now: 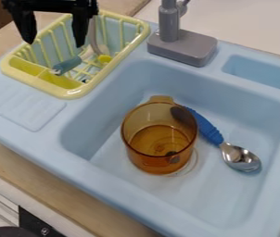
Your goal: Moved the orange pot outside the sink
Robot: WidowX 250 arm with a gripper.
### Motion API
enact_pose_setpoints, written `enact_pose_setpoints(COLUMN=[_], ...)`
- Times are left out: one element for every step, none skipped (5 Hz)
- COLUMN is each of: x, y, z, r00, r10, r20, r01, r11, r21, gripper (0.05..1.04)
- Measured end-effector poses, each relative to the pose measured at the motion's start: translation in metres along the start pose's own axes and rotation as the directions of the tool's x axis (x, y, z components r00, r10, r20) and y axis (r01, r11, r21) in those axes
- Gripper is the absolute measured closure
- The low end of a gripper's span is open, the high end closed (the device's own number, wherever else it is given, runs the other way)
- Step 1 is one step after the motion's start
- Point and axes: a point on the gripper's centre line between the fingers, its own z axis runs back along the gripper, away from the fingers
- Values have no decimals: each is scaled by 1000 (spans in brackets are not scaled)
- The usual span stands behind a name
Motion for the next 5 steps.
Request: enact_pose_setpoints(x=[-3,-7,-13,-20,-40], y=[-1,-2,-7,-11,-25], z=[-7,-6,5,12,11], r00=[1000,998,998,995,989], r10=[-2,-14,-54,-97,-150], r20=[-29,-55,-25,-2,-6], r01=[3,14,54,97,150], r11=[1000,1000,998,995,989], r21=[1,-2,-14,-28,-16], gripper=[86,86,86,87,86])
